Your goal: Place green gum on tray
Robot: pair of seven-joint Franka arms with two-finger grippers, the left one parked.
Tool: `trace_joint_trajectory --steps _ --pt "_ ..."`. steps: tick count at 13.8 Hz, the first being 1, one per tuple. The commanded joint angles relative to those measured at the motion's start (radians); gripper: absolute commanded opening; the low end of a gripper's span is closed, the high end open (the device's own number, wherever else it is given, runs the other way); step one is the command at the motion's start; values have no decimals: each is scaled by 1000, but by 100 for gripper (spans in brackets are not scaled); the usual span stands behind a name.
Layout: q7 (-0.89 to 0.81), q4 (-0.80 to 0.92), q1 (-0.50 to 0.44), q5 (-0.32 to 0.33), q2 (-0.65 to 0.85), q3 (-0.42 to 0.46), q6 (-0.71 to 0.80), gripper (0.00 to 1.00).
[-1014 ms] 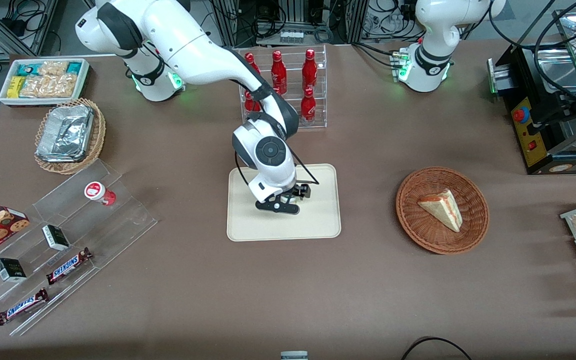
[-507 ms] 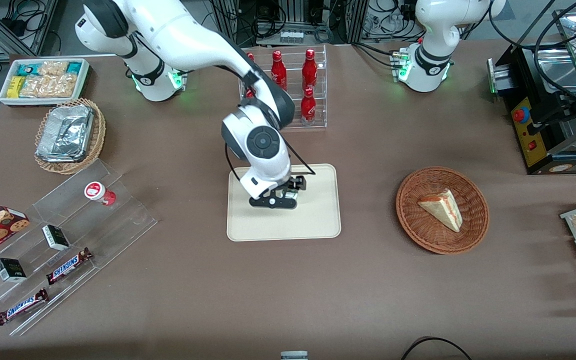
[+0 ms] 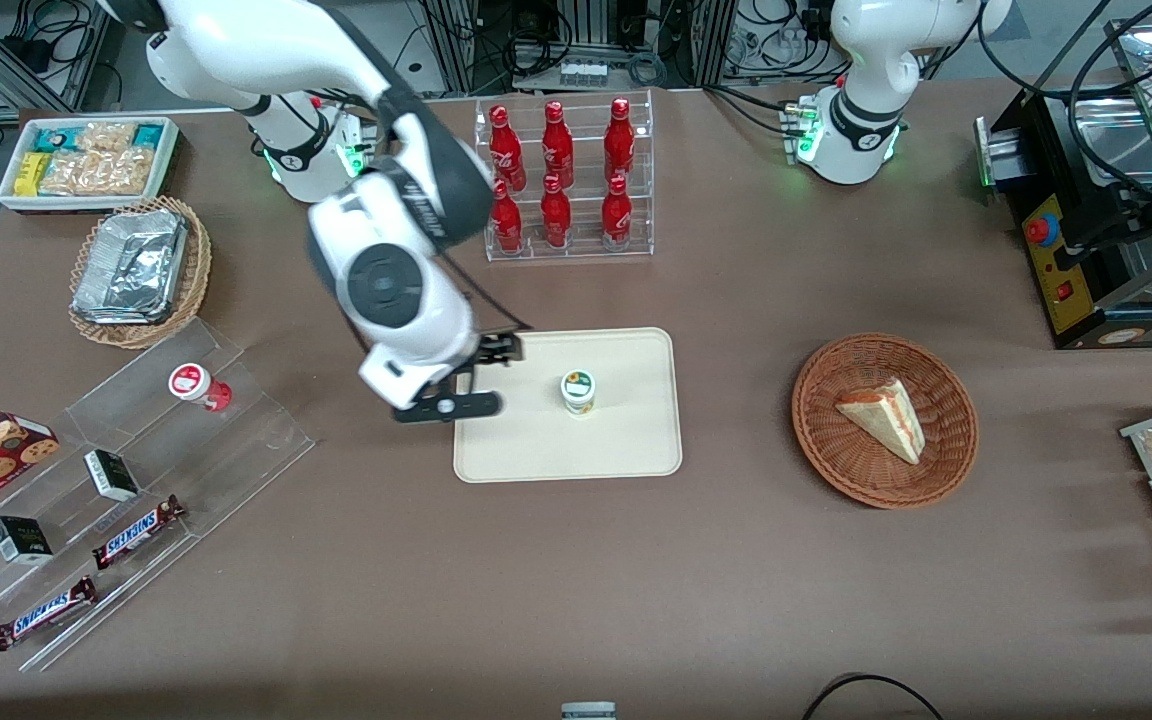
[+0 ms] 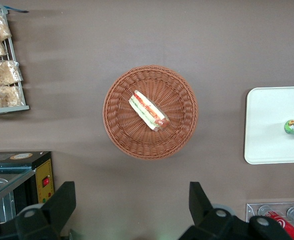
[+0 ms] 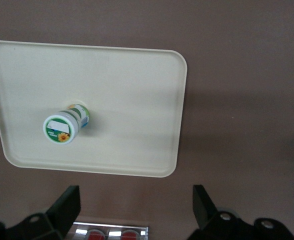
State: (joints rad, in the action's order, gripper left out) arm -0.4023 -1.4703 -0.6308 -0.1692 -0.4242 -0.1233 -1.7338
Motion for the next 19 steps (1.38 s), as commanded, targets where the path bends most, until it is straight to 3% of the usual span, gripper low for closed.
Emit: trace_joint_trajectory --steps 1,7,11,13,15,19 --pt "103 -59 61 13 73 8 39 100" --pt "387 -120 241 14 159 8 100 100" --pt "538 -283 416 14 271 16 -13 100" --pt "661 -314 480 52 301 19 -20 100" --pt "685 -327 529 91 330 34 -12 100" --pt "675 -370 588 96 421 36 28 100"
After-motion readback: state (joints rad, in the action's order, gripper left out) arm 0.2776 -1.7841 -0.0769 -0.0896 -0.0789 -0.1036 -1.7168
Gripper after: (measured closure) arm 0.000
